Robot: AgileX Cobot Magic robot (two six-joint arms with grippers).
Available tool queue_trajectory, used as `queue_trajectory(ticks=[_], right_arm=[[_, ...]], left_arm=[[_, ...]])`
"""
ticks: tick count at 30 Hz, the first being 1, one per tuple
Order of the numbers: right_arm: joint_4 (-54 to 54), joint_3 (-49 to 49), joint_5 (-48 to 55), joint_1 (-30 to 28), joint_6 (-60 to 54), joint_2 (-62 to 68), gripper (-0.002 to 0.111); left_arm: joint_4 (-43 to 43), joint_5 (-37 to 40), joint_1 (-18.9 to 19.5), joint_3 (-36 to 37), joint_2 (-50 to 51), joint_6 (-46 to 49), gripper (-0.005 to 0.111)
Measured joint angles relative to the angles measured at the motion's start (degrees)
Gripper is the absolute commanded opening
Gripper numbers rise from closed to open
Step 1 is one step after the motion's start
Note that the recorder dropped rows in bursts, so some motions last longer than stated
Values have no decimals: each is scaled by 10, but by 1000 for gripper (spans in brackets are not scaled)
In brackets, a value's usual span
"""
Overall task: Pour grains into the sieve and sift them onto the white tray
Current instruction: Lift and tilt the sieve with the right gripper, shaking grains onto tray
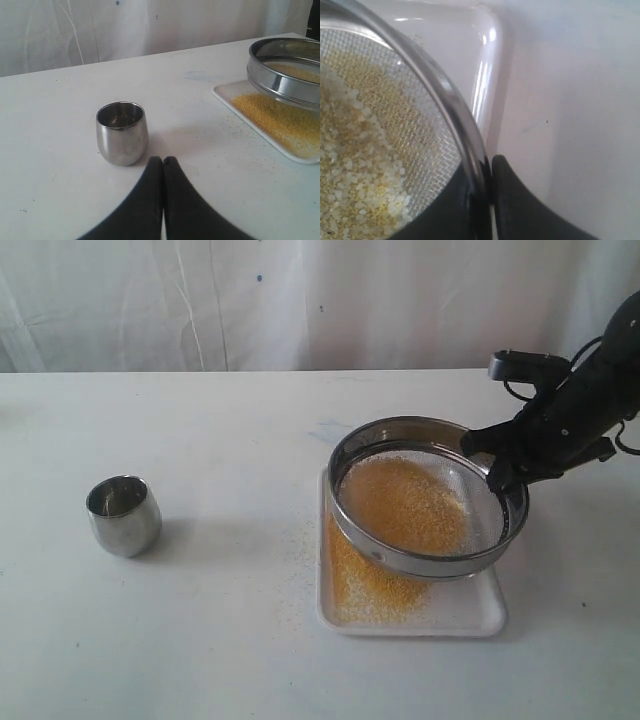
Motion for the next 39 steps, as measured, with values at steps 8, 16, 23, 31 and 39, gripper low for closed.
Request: queue_trajectory(ticks=[8,16,23,31,39], right_arm=[[27,10,14,3,-34,-6,0],[-14,0,-11,-1,-2,-15,0],[-27,7,-15,10,-18,-17,0],[4,36,15,25,-33,-19,0],[2,-45,46,7,14,7,0]], left_arm=[[0,0,0,0,0,0,0],[0,0,0,0,0,0,0],[0,0,0,0,0,0,0],[0,0,0,0,0,0,0],[0,0,0,0,0,0,0]])
